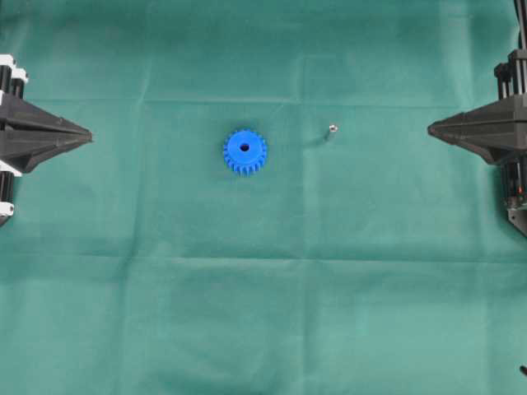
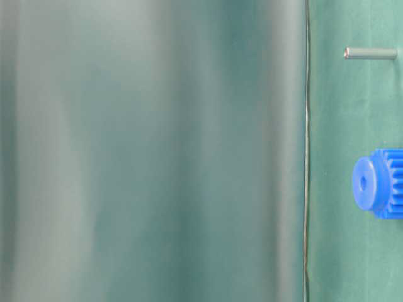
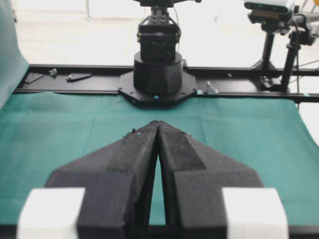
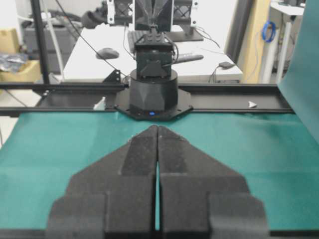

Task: Insert the shaft placed at a random location into the center hole of the small gear at another random location.
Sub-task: 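Move the right gripper toward the small silver shaft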

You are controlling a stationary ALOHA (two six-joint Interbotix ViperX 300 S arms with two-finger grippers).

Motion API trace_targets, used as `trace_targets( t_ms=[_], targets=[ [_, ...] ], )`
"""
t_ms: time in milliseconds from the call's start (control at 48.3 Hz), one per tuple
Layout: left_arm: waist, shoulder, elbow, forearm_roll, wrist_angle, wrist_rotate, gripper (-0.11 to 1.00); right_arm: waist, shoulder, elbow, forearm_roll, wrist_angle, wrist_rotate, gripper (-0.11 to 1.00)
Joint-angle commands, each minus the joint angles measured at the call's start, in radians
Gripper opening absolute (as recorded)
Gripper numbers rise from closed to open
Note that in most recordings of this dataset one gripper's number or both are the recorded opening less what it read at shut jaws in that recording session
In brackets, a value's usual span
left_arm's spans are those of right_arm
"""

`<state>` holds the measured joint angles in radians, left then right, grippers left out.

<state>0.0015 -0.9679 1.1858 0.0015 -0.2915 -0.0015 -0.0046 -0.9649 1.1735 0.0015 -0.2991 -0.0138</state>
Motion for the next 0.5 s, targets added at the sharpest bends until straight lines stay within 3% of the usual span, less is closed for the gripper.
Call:
trace_targets(
  t_ms=[0,476],
  targets=[
    [0.000,0.008,-0.029,0.015,0.012,0.005,0.01,-0.009,0.017,-0.012,-0.006,-0.002,-0.005,0.01],
    [-0.002,0.000,-0.029,0.015,0.037,0.000,0.01,-0.089,0.210,0.015,0.000,-0.103,-0.005,0.01]
  ],
)
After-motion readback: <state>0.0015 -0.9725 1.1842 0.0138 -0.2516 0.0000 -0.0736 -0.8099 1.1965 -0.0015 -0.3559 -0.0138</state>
